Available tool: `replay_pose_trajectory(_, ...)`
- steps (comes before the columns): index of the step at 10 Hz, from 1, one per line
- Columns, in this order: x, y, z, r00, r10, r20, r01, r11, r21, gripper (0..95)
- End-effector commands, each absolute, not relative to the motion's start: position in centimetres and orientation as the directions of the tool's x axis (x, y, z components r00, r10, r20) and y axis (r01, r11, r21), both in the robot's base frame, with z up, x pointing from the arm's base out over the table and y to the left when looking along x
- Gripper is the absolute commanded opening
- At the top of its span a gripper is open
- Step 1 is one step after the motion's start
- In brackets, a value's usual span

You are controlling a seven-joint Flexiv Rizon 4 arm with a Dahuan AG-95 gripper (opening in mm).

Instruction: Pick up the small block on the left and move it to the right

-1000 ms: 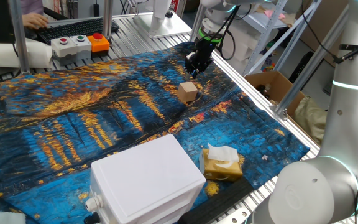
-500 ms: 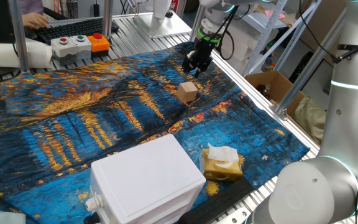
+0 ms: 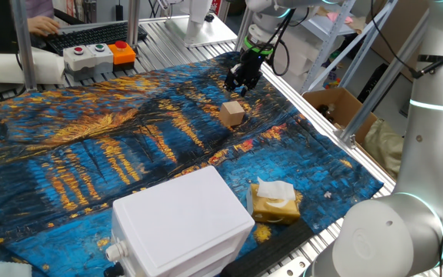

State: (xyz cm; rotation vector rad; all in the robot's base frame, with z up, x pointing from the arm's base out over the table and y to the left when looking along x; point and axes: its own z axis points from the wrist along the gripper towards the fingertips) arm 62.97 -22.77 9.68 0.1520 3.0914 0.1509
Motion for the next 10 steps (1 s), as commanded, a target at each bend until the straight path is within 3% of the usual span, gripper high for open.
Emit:
replay_pose_trajectory(1, 62.9, -22.7, 9.7, -0.994, 0.099, -0.044, 0.094, 0.991, 0.098, 57.0)
replay_pose_trajectory(2, 62.9, -22.7, 9.7, -0.994, 0.098, -0.044, 0.093, 0.991, 0.096, 57.0)
replay_pose_trajectory(3, 62.9, -22.7, 9.6, -0.994, 0.098, -0.043, 0.094, 0.991, 0.094, 76.0)
replay_pose_trajectory(10, 63.3, -23.7, 8.1, -0.994, 0.096, -0.057, 0.090, 0.992, 0.092, 76.0)
